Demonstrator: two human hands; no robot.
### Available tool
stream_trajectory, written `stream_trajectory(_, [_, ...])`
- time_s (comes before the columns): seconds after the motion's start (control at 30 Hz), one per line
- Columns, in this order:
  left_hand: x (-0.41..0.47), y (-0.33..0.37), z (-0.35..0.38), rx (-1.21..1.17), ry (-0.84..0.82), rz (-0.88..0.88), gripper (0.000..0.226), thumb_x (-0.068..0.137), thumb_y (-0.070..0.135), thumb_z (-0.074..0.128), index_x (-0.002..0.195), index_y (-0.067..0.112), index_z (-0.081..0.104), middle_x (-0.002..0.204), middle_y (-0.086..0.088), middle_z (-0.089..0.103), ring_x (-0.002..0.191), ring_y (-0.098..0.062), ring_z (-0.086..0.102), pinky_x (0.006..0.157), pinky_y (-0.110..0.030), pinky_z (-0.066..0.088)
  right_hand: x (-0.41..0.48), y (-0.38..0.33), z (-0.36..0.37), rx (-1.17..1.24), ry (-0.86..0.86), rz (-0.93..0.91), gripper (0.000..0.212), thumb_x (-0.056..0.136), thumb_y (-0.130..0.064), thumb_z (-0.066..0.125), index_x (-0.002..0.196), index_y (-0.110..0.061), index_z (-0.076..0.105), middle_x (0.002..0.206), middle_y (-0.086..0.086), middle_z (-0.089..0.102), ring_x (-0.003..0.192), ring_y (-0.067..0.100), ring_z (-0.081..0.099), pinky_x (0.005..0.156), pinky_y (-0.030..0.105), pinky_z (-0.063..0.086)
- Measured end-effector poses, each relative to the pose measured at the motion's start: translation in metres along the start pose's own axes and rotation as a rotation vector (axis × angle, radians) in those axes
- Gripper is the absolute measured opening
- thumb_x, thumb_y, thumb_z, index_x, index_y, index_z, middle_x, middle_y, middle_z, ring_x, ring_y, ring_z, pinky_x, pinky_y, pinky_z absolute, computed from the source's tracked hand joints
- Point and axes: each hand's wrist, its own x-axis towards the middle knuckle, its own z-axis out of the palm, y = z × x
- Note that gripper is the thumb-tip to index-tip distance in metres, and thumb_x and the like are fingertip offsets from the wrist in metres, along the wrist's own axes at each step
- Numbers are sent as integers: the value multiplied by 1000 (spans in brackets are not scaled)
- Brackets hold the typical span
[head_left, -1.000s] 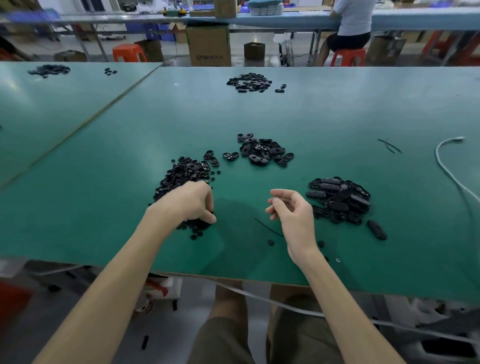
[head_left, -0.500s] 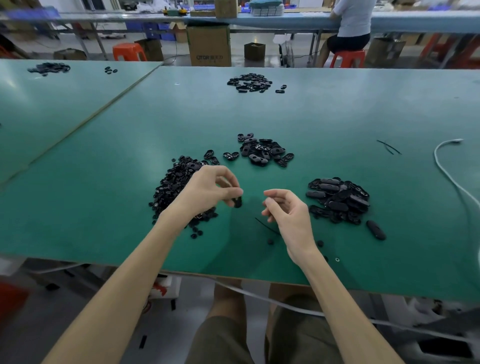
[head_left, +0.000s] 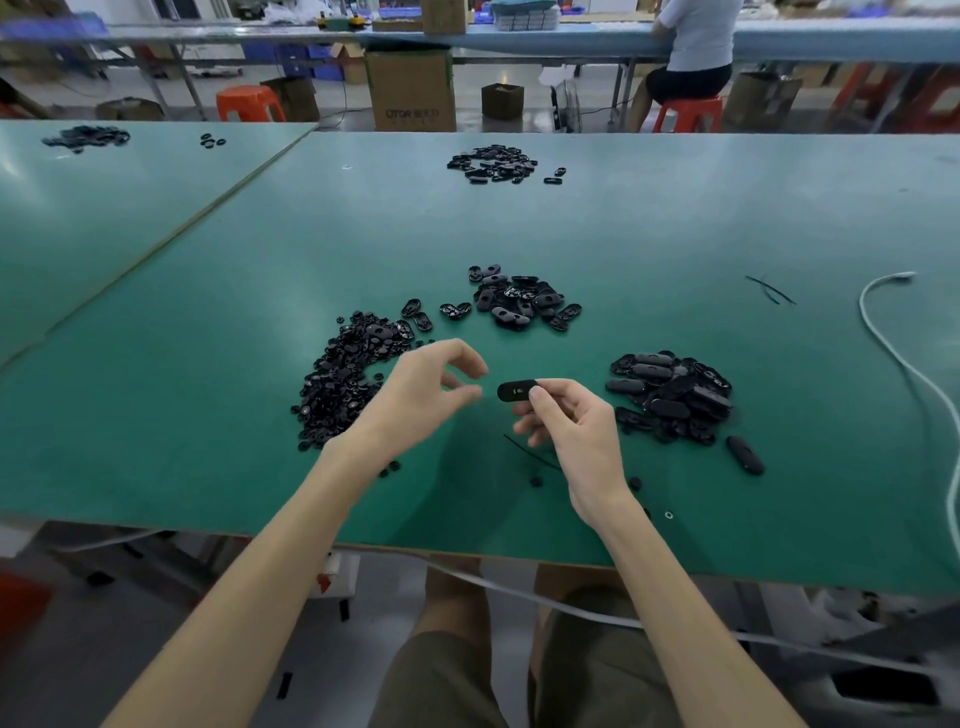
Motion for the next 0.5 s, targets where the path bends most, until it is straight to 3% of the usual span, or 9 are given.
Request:
stream_trajectory(0.13, [1, -15, -21, 467, -11, -199, 15, 94, 22, 74, 104, 16, 66, 105, 0, 64, 96, -19, 61, 89, -37, 52, 1, 2, 0, -10, 4, -4, 10, 103, -5, 61, 105, -4, 71, 84, 9, 78, 66, 16, 71, 57, 23, 52])
stream_trajectory(0.27, [-1, -22, -24, 438, -151, -321, 13, 92, 20, 78, 92, 13, 66, 91, 0, 66, 81, -17, 64, 75, -34, 51, 1, 2, 0, -23, 3, -5, 10, 104, -5, 61, 105, -5, 71, 84, 9, 78, 66, 15, 71, 58, 23, 53])
stream_trajectory(0.37, [-1, -26, -21, 427, -146, -319, 12, 94, 17, 75, 87, 16, 65, 85, 2, 62, 74, -14, 61, 63, -31, 44, 1, 2, 1, -18, 9, 2, 10, 104, -4, 60, 103, -5, 70, 81, 7, 78, 65, 14, 70, 57, 23, 52])
stream_trajectory(0.5, [1, -28, -19, 429, -123, -313, 14, 94, 17, 75, 85, 19, 65, 88, 2, 63, 75, -14, 61, 65, -32, 46, 1, 3, 1, -21, 21, 7, 10, 104, -3, 60, 106, -1, 69, 80, 7, 77, 64, 14, 69, 57, 23, 52])
